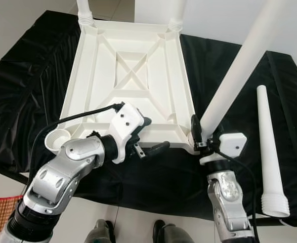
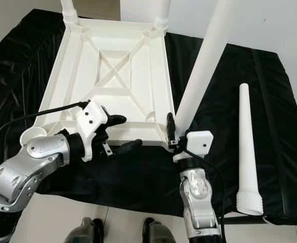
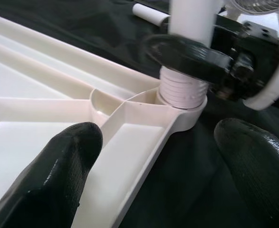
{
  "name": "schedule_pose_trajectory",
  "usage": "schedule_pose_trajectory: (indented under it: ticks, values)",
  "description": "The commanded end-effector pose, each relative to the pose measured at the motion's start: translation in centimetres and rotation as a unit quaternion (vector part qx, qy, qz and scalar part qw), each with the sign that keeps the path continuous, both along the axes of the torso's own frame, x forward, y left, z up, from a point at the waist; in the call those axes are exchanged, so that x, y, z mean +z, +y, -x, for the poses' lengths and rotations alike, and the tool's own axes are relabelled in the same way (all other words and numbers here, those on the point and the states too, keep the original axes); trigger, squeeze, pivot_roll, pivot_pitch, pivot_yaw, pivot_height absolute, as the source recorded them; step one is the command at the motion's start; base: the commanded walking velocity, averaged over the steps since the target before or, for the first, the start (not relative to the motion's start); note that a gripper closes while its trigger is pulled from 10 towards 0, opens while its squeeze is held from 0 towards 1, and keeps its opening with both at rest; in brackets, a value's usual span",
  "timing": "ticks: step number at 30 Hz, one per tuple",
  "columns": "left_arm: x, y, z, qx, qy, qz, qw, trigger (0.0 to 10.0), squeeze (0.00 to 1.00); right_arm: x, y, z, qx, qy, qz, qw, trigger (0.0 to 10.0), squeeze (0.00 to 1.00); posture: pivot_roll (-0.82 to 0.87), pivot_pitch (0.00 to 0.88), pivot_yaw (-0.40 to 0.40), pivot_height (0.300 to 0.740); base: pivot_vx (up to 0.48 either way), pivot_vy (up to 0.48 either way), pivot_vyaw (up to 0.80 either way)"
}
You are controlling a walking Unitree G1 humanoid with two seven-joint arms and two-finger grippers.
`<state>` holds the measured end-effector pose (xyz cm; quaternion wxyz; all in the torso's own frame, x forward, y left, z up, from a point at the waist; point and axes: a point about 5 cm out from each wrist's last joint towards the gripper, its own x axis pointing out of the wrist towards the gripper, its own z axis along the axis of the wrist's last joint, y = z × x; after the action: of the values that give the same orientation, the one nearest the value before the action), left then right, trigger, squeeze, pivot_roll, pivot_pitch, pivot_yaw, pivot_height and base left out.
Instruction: Building children table
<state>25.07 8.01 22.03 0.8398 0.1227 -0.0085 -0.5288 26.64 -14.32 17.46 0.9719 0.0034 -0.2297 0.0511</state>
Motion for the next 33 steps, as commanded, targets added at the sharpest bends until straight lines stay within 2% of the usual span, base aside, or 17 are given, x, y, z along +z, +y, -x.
schedule_pose_trajectory:
  ticks: [1,5,16,21,29,33]
  values:
    - [-0.1,-0.1,0.2,0.002,0.000,-0.003,1.000,10.0,0.00,0.5,-1.1,-0.4,-0.021,0.010,-0.020,1.000,10.0,0.00,0.08,0.229,-0.025,0.740,0.000,0.000,0.00]
    - [-0.1,-0.2,0.1,0.002,-0.001,-0.003,1.000,10.0,0.00,1.4,-1.1,-0.8,-0.018,0.009,-0.050,0.999,10.0,0.00,0.07,0.225,-0.029,0.740,0.000,0.000,0.00]
    - [-0.1,-0.2,0.2,0.003,-0.001,0.000,1.000,10.0,0.00,3.2,-1.5,-1.1,-0.021,-0.005,-0.076,0.997,10.0,0.00,0.08,0.223,-0.033,0.740,0.000,0.000,0.00]
    - [-0.1,-0.3,0.2,0.002,0.000,0.000,1.000,10.0,0.00,4.8,-1.4,-1.0,-0.003,-0.021,-0.102,0.995,10.0,0.00,0.08,0.219,-0.034,0.740,0.000,0.000,0.00]
    - [-0.1,-0.3,0.2,0.001,-0.001,0.001,1.000,10.0,0.00,5.7,-1.2,-1.0,0.007,-0.029,-0.104,0.994,10.0,0.00,0.07,0.215,-0.036,0.740,0.000,0.000,0.00]
    - [-0.2,-0.3,0.2,0.000,0.007,0.008,1.000,10.0,0.00,5.2,-1.2,-1.0,0.012,-0.018,-0.090,0.996,10.0,0.00,0.07,0.215,-0.036,0.740,0.000,0.000,0.00]
